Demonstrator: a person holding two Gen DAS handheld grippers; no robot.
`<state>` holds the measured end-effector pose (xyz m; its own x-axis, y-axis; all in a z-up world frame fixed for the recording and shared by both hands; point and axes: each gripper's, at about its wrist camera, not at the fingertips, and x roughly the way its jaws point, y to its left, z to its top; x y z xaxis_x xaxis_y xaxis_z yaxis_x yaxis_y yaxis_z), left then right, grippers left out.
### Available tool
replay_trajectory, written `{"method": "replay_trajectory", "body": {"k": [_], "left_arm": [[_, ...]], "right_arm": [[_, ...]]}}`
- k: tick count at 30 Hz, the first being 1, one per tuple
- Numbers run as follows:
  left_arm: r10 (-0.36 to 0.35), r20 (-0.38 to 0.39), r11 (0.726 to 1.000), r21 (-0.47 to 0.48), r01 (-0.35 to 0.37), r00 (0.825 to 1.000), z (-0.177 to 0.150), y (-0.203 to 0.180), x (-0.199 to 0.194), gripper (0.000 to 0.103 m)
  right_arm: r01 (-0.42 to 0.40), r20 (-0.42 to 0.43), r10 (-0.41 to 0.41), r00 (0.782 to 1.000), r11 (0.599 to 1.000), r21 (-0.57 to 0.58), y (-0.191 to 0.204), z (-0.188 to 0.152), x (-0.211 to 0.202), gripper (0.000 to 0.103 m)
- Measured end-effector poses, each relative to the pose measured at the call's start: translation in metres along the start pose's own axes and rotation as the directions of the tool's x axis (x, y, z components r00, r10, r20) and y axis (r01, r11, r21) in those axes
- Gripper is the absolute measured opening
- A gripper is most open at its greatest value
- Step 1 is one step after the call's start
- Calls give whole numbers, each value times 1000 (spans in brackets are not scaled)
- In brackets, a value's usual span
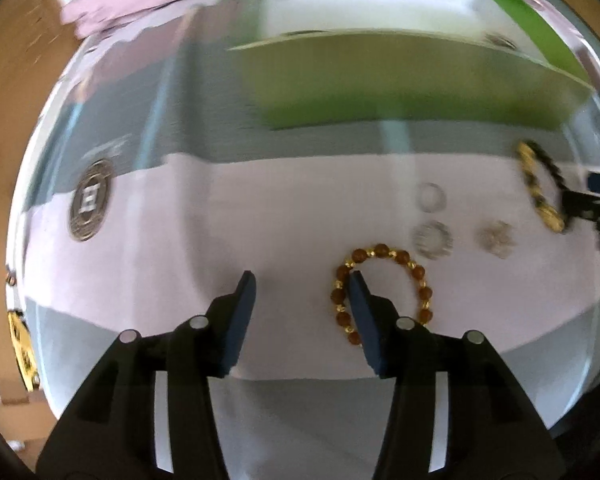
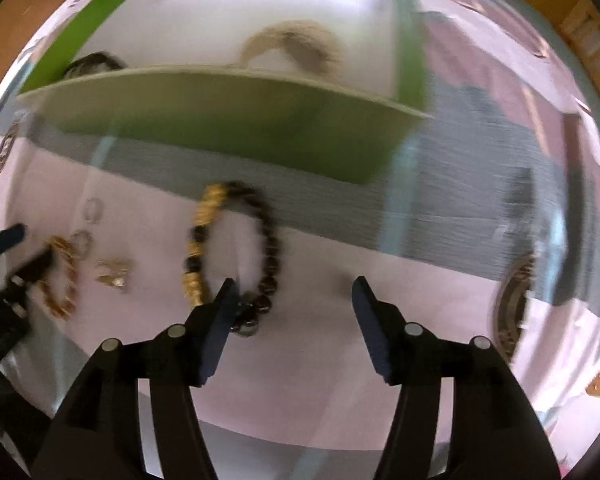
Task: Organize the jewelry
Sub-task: 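Withdraw both tools from the box back to the remaining bracelets, then position the right tool at the black-and-gold bead bracelet while the left tool reaches the amber bracelet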
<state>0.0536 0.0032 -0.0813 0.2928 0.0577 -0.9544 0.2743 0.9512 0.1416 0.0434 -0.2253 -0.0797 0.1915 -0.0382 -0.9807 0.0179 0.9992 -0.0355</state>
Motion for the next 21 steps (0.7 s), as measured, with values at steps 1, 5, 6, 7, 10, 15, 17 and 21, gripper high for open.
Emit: {"method": "replay_trajectory", "body": {"k": [1,5,6,7,10,15,17,21], "left_arm": [[-10,3,1000,-17,10,1000,0,5,-1,49],[-31,15,999,-31,31,999,5,6,-6,49],[-34,16,999,-26,35,999,5,4,-6,49],[-40,14,999,-20,40,999,4,1,-6,49],[-46,11,999,-7,47,999,0,-5,-6,50],[-44,5,999,-3,44,999,-1,-7,-5,51],[-47,1,999,-5,47,999,0,-5,-4,51],[-49,4,999,-11,50,999,0,-4,-5,51]], "right_arm": [[-10,14,9,1000,999,37,-9,1,-4,60],[-169,111,155,982,977,128,-29,4,-23,60],[-224,128,207,970,965,134,-27,4,-26,60],[-264,131,247,960,956,130,-24,4,-26,60],[-378,88,371,925,922,88,-5,5,-19,60],[-240,7,240,971,971,-8,33,8,4,32],[-188,28,190,981,979,-79,42,4,-4,13],[-272,10,274,962,958,-90,42,0,-11,12]]}}
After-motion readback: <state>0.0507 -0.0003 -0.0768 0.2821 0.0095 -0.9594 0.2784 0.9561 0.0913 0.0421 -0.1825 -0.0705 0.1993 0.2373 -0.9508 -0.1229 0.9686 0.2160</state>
